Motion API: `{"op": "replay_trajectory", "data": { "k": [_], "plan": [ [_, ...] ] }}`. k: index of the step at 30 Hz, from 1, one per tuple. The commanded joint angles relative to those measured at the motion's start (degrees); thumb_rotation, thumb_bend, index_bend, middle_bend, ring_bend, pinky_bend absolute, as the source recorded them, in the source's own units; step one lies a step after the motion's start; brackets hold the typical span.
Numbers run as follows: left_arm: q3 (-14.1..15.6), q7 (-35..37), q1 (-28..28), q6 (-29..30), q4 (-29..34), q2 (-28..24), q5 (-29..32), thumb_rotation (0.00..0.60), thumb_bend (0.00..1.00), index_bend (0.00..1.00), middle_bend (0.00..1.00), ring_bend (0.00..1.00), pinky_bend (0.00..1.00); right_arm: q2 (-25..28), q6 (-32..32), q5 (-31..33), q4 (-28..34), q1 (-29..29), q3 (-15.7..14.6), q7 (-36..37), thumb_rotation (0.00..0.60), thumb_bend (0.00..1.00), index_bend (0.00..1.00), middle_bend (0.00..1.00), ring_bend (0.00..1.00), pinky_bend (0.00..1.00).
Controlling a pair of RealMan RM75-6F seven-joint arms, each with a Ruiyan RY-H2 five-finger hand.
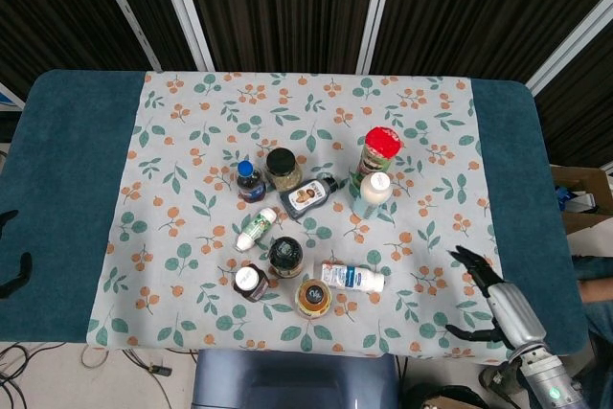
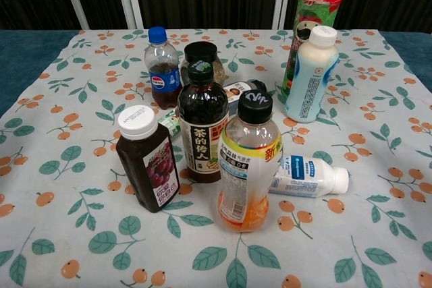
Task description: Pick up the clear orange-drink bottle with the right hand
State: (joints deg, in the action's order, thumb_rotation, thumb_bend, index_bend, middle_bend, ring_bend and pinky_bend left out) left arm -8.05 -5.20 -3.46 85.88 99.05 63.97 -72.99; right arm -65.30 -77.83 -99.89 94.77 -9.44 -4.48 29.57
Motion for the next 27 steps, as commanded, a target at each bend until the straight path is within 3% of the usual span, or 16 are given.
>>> {"op": "replay_trajectory", "data": {
  "k": [1,11,18,27],
  "plan": [
    [-0.02,0.02,-0.02,-0.07,0.01,-0.03,0.08,0.6,0.44,0.16,0.04,0.09,0.02,-1.1,3.27,-6.35,-0.83,-4.73,-3.04,8.89,0.6,0.16,0.08,0.05,0.03,0.22],
    [-0.25,0.08,-0.04,0.05,-0.19,-0.01,0.3,0.6,0.44,0.16,0.04,0.09,0.02,-7.32,6.64,-5.66,0.79,-8.16,-3.04,10.58,0.6,0.15,0.08,0.05,0.04,0.22],
    [-0.05,-0.3,-0.14,-0.31,-0.18,-0.02,0.35,0.6,0.44,0.16,0.04,0.09,0.02,-10.62,10.24,-2.72,1.4,-10.33,-2.08,8.02,0.6,0.16,0.08,0.08,0.05,0.22],
    [-0.38,-0.74,-0.2,-0.51,0.13,-0.08,1.37,0.6,0.44,0.15,0.04,0.09,0.02,-14.17,13.5,1.39,4.19,-12.53,0.57,1.19,0.6,0.23,0.13,0.14,0.11,0.22]
  ]
}}
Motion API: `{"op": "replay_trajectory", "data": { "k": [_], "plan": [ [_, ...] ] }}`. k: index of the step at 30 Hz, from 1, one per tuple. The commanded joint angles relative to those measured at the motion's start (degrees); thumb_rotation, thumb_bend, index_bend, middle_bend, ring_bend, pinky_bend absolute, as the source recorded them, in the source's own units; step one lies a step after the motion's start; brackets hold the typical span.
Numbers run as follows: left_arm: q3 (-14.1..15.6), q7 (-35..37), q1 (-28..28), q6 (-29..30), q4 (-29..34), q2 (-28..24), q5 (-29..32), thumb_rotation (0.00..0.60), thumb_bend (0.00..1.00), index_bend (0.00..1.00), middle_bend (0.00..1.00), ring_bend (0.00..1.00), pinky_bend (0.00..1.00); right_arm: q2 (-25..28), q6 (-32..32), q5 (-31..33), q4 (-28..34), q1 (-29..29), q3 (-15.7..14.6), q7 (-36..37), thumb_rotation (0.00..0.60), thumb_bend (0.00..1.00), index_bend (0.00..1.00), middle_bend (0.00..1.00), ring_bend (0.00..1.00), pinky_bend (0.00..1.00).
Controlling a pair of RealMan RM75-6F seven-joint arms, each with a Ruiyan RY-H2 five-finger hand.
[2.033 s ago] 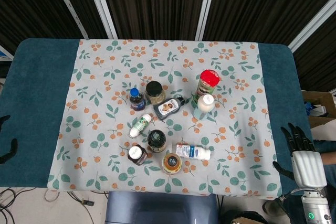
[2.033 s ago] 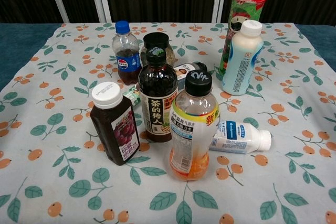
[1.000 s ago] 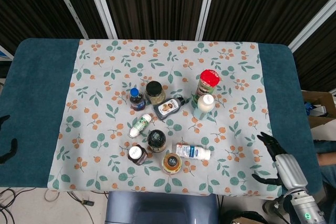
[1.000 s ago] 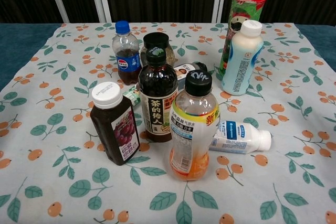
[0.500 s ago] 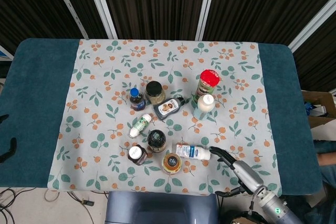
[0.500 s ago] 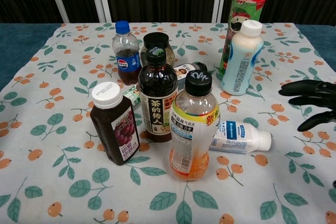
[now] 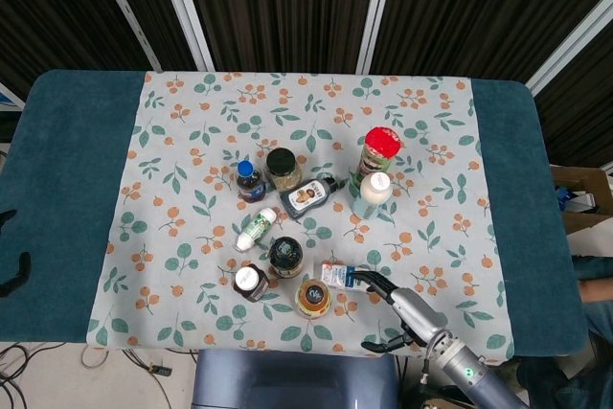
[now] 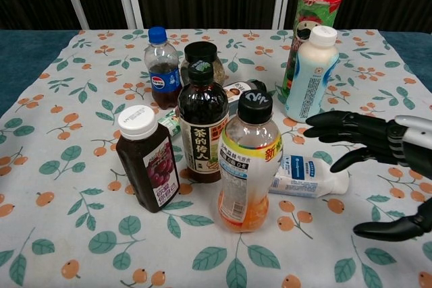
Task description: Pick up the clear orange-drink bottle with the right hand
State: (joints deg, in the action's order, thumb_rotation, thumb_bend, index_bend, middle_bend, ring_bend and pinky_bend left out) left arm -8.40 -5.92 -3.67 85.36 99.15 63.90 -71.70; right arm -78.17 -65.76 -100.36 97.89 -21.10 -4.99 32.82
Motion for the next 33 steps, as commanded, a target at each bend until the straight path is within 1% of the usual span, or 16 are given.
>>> {"op": "replay_trajectory", "data": {
  "k": [1,5,13,18,21,25,30,33],
  "plan": [
    [-0.03,-0.02,0.01,-0.03,0.07,-0.04,0.15,0.6,0.44,0.15,0.04,0.09,0.02,-1.68,1.97,2.54,1.37,-1.17,1.4,-2.79,0.6,0.23,0.13,0.14,0.11,0.22],
    [-0.07,-0.11,0.05,-0.11,0.23,-0.07,0.52,0.6,0.44,0.15,0.04,0.09,0.02,-3.33,3.71,5.37,2.55,-2.09,2.67,-5.24,0.6,0.24,0.16,0.17,0.15,0.22],
    [-0.3,-0.27,-0.01,-0.23,0.4,-0.14,1.13,0.6,0.44,0.15,0.04,0.09,0.02,-7.38,6.75,10.75,4.2,-4.4,5.8,-11.95,0.6,0.24,0.18,0.18,0.16,0.22],
    [-0.4,-0.19,-0.05,-0.45,0.43,-0.26,1.49,0.6,0.44,0.15,0.04,0.09,0.02,-9.25,7.77,14.2,4.78,-5.17,7.17,-15.72,0.6,0.25,0.21,0.21,0.19,0.22],
    [-0.45,-0.16,-0.06,-0.49,0.46,-0.3,1.64,0.6,0.44,0.15,0.04,0.09,0.02,-10.5,7.89,15.86,4.77,-5.41,7.73,-17.51,0.6,0.27,0.25,0.25,0.23,0.24],
    [-0.51,-0.13,-0.08,-0.55,0.51,-0.34,1.81,0.6,0.44,0.15,0.04,0.09,0.02,-11.85,7.9,17.32,4.63,-5.52,7.94,-18.86,0.6,0.3,0.3,0.3,0.26,0.24],
    [-0.55,-0.11,-0.1,-0.62,0.54,-0.35,1.98,0.6,0.44,0.15,0.04,0.09,0.02,-12.74,8.15,17.92,4.41,-5.83,7.94,-19.13,0.6,0.31,0.31,0.32,0.28,0.24],
    [-0.56,-0.16,-0.1,-0.6,0.56,-0.33,2.05,0.6,0.44,0.15,0.04,0.09,0.02,-13.25,8.24,18.13,4.27,-6.04,7.95,-19.6,0.6,0.33,0.34,0.36,0.32,0.27]
  ]
}}
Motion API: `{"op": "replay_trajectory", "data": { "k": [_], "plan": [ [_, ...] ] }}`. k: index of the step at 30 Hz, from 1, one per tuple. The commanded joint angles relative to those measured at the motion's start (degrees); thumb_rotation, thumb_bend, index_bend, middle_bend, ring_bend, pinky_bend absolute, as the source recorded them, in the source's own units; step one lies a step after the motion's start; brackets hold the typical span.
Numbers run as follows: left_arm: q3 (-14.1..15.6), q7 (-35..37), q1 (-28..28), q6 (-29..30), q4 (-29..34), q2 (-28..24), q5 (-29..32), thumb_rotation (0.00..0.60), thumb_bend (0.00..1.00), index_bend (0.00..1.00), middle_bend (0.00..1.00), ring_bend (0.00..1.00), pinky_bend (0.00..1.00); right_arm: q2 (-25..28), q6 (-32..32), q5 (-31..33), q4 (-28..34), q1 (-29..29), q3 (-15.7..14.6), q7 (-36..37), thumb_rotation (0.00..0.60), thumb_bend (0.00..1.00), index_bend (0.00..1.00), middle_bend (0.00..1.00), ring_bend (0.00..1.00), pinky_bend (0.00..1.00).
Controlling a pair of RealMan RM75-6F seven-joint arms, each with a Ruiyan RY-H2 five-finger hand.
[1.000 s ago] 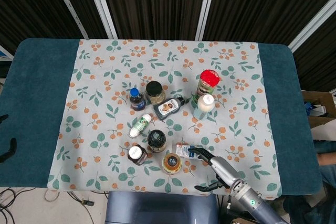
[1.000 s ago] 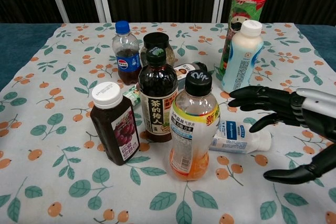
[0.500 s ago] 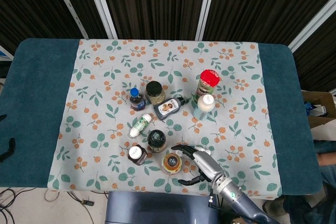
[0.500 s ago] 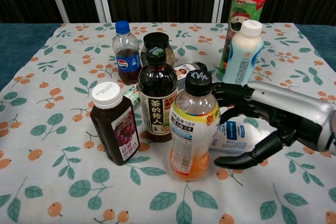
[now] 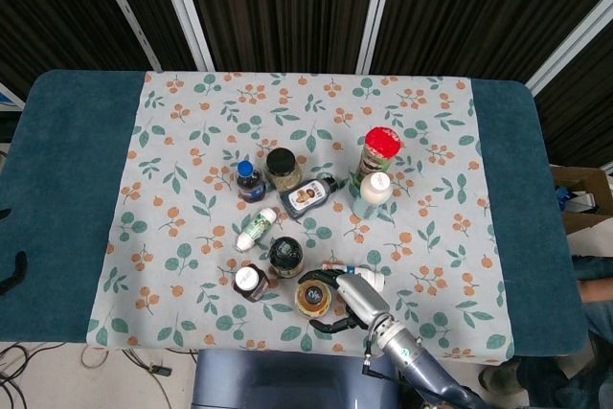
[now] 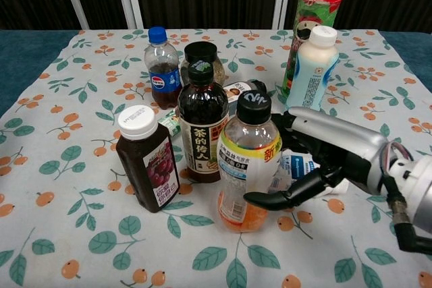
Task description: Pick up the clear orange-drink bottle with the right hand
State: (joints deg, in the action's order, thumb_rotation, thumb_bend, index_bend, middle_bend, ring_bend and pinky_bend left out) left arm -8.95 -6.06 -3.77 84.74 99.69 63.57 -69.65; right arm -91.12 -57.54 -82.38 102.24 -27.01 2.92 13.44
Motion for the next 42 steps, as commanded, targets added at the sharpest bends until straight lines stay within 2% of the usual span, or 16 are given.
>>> {"op": "replay_trajectory", "data": {
  "k": [1,5,15,20,29,32,42],
  "plan": [
    [-0.02,-0.02,0.01,0.06,0.03,0.01,0.01,0.6,0.44,0.15,0.04,0.09,0.02,-0.49,-0.05,0.23,-0.1,-0.17,0.09,-0.35,0.6,0.34,0.35,0.37,0.33,0.27],
    [-0.04,0.01,0.03,0.11,0.07,0.0,0.06,0.6,0.44,0.15,0.04,0.09,0.02,-1.19,-0.22,0.5,0.08,-0.21,0.1,0.04,0.6,0.39,0.43,0.41,0.37,0.31],
    [-0.09,0.12,0.02,0.02,0.13,-0.06,0.26,0.6,0.44,0.15,0.04,0.09,0.02,0.28,-0.9,-0.69,0.87,-0.28,0.01,2.91,0.6,0.42,0.44,0.42,0.4,0.32],
    [-0.08,0.16,0.02,-0.05,0.18,-0.11,0.36,0.6,0.44,0.15,0.04,0.09,0.02,4.25,-3.24,-2.46,2.88,0.33,0.77,6.13,0.6,0.42,0.44,0.42,0.4,0.31],
    [-0.06,-0.15,0.06,0.25,0.46,0.0,0.28,0.6,0.44,0.15,0.04,0.09,0.02,15.27,-5.53,-3.98,7.13,0.74,2.87,12.02,0.6,0.42,0.44,0.43,0.4,0.32],
    [-0.04,-0.32,0.05,0.36,0.5,0.09,0.21,0.6,0.44,0.15,0.04,0.09,0.02,17.09,-5.88,-4.37,7.85,0.43,3.76,13.13,0.6,0.41,0.44,0.43,0.4,0.32],
    [-0.13,-0.23,0.17,0.53,0.59,0.02,0.41,0.6,0.44,0.15,0.04,0.09,0.02,24.19,-1.87,-0.61,11.51,-4.22,10.21,19.23,0.6,0.41,0.44,0.42,0.4,0.32]
  ]
}}
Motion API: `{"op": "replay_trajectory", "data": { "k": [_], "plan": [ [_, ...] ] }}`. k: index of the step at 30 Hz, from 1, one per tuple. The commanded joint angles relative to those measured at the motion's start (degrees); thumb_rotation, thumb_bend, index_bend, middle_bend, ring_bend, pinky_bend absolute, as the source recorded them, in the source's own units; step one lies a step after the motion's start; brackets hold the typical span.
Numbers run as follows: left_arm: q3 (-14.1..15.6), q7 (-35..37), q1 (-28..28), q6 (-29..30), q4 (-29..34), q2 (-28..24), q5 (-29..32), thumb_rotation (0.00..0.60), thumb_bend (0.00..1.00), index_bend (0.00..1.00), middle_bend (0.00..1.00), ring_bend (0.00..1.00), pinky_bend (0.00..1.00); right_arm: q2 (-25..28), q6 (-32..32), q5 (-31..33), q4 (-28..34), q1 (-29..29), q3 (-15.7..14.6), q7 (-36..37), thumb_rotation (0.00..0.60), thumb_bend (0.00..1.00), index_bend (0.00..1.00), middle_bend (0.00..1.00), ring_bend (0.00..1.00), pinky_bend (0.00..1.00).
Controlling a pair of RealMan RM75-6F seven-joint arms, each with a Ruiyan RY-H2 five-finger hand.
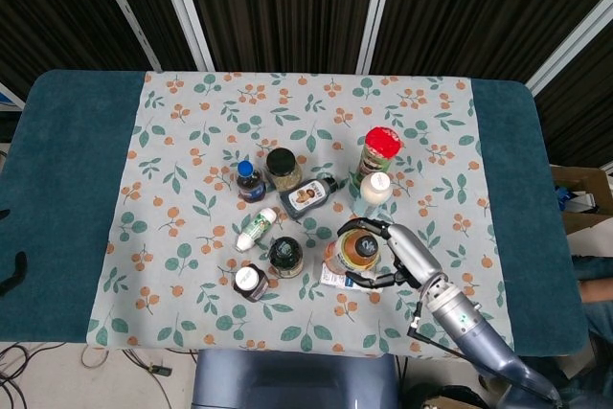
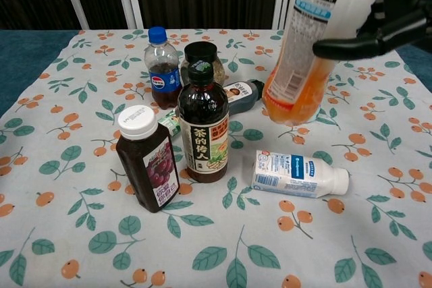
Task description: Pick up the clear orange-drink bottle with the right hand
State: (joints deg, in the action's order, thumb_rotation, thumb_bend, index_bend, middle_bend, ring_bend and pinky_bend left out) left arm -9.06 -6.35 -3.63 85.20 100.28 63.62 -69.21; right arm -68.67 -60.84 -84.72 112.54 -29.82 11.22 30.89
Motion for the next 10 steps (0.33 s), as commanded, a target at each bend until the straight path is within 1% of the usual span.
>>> {"op": "replay_trajectory", "data": {
  "k": [1,5,10],
  "plan": [
    [-0.02,0.08,0.05,0.13,-0.02,-0.06,-0.08,0.6,0.44,0.15,0.04,0.09,0.02,2.48,1.93,2.47,1.55,-1.92,2.7,2.42,0.6,0.41,0.44,0.42,0.4,0.32],
    [0.0,0.15,0.04,0.07,-0.04,-0.08,-0.12,0.6,0.44,0.15,0.04,0.09,0.02,4.75,3.21,4.87,2.36,-3.44,5.26,3.6,0.6,0.41,0.44,0.42,0.4,0.32],
    [-0.03,0.12,0.01,0.03,-0.04,-0.06,-0.06,0.6,0.44,0.15,0.04,0.09,0.02,6.92,3.93,7.06,2.88,-4.44,7.45,4.91,0.6,0.41,0.44,0.42,0.4,0.32]
  ]
}}
